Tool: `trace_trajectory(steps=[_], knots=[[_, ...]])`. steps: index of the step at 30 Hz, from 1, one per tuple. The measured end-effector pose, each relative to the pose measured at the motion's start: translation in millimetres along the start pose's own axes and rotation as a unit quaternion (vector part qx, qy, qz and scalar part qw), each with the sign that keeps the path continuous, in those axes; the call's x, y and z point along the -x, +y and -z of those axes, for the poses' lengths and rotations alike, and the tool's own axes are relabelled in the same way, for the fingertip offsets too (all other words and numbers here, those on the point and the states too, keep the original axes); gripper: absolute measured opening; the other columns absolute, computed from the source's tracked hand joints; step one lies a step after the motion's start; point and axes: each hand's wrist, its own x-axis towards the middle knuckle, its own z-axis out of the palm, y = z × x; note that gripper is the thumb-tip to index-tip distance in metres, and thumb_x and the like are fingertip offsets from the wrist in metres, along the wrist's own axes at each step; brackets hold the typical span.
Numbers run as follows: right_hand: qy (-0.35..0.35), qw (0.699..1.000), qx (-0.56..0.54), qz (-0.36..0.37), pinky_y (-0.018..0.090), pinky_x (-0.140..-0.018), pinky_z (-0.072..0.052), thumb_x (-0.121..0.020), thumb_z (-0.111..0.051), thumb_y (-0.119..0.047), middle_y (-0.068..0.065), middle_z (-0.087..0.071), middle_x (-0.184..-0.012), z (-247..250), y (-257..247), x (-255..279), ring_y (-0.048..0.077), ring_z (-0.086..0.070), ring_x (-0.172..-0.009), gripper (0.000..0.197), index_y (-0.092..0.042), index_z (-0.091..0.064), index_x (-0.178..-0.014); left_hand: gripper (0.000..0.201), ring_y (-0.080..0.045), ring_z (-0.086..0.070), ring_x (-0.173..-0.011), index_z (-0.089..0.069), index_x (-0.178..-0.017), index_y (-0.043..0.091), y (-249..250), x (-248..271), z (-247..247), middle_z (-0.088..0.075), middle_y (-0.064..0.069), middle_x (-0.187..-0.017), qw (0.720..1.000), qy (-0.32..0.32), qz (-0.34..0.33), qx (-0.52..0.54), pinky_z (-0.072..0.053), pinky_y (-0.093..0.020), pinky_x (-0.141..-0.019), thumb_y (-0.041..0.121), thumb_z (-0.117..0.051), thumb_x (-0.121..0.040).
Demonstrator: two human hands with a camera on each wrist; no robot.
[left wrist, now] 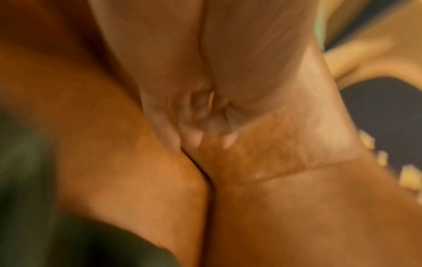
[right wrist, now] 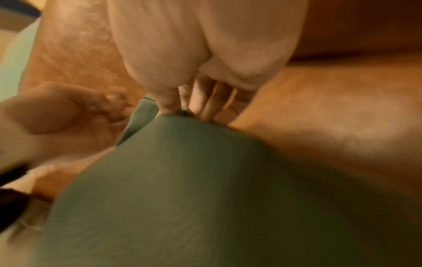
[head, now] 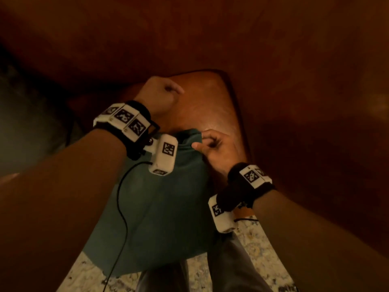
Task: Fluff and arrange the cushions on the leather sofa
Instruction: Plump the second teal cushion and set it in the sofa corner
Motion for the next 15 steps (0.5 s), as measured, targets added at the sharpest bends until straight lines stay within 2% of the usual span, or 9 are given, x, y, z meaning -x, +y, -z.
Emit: trace_trajectory(steps=[1,2,4,5,7,9,10,13,15], knots=[[0.009,1.000,-0.006,0.009,0.028,-0.074,-0.052,-0.080,-0.080,-0.012,-0.015,-0.059,-0.060,0,1,4,0.005,-0.055,-0.061,0.016,-0.015,-0.067,-0.089,0.019,-0.019,-0.066,-0.080,-0.070,-0.079,0.022,3,-1,2,-0.068,-0.001,-0.080,0.997,-0.063,0.009,-0.053,-0.056,-0.034,-0.081,0.011,-0.057,-0.088],[0.015,1.000,-0.019,0.013,0.028,-0.074,-0.052,-0.082,-0.078,-0.011,-0.016,-0.059,-0.058,-1,2,7,0.004,-0.055,-0.060,0.014,-0.017,-0.066,-0.085,0.016,-0.019,-0.067,-0.083,-0.072,-0.083,0.018,7,3,1,-0.070,-0.004,-0.085,0.980,-0.147,0.015,-0.134,-0.055,-0.033,-0.082,0.018,-0.058,-0.091],[0.038,0.998,-0.037,0.015,0.031,-0.070,-0.051,-0.084,-0.077,-0.014,-0.012,-0.059,-0.060,-2,6,6,0.008,-0.054,-0.061,0.015,-0.022,-0.064,-0.080,0.029,-0.015,-0.064,-0.080,-0.072,-0.085,0.012,10,17,-8,-0.070,-0.004,-0.086,0.922,-0.294,0.023,-0.253,-0.050,-0.023,-0.076,0.034,-0.056,-0.095],[0.054,0.998,-0.030,0.016,0.031,-0.068,-0.049,-0.083,-0.078,-0.018,-0.006,-0.059,-0.063,-3,8,3,0.010,-0.053,-0.061,0.016,-0.023,-0.063,-0.078,0.035,-0.017,-0.063,-0.084,-0.072,-0.091,0.010,12,24,-14,-0.069,-0.006,-0.091,0.903,-0.328,0.028,-0.276,-0.047,-0.024,-0.078,0.039,-0.053,-0.096],[0.073,0.997,-0.022,0.014,0.030,-0.066,-0.046,-0.080,-0.080,-0.023,-0.002,-0.055,-0.065,-5,10,-3,0.012,-0.049,-0.061,0.022,-0.024,-0.060,-0.072,0.043,-0.029,-0.059,-0.101,-0.068,-0.108,0.002,12,31,-25,-0.065,-0.018,-0.106,0.896,-0.322,0.019,-0.305,-0.043,-0.027,-0.080,0.038,-0.047,-0.099],[0.073,0.997,-0.030,0.001,0.033,-0.065,-0.046,-0.076,-0.084,-0.025,-0.002,-0.053,-0.064,-6,8,-8,0.014,-0.047,-0.062,0.028,-0.025,-0.058,-0.067,0.042,-0.039,-0.053,-0.101,-0.064,-0.105,-0.005,10,31,-31,-0.060,-0.026,-0.101,0.906,-0.292,0.025,-0.305,-0.038,-0.024,-0.065,0.033,-0.047,-0.100],[0.062,0.997,-0.035,-0.003,0.033,-0.064,-0.046,-0.075,-0.085,-0.025,-0.002,-0.053,-0.063,-5,7,-12,0.014,-0.048,-0.061,0.029,-0.025,-0.058,-0.065,0.038,-0.040,-0.053,-0.098,-0.065,-0.101,-0.003,7,31,-33,-0.060,-0.026,-0.097,0.915,-0.281,0.030,-0.288,-0.036,-0.025,-0.065,0.031,-0.049,-0.099],[0.005,0.999,-0.053,-0.011,0.026,-0.055,-0.045,-0.076,-0.084,-0.013,-0.006,-0.054,-0.055,2,2,-14,0.007,-0.049,-0.051,0.028,-0.021,-0.060,-0.065,0.022,-0.032,-0.059,-0.094,-0.065,-0.090,0.008,-3,29,-32,-0.065,-0.019,-0.098,0.937,-0.259,0.035,-0.234,-0.044,-0.036,-0.082,0.030,-0.061,-0.093],[-0.045,0.997,-0.063,-0.002,0.019,-0.053,-0.046,-0.077,-0.080,-0.002,-0.010,-0.057,-0.053,7,0,-14,0.001,-0.054,-0.048,0.025,-0.018,-0.061,-0.070,0.018,-0.023,-0.057,-0.085,-0.059,-0.077,0.019,-5,26,-30,-0.062,-0.005,-0.083,0.939,-0.252,0.021,-0.231,-0.044,-0.034,-0.079,0.029,-0.066,-0.089]])
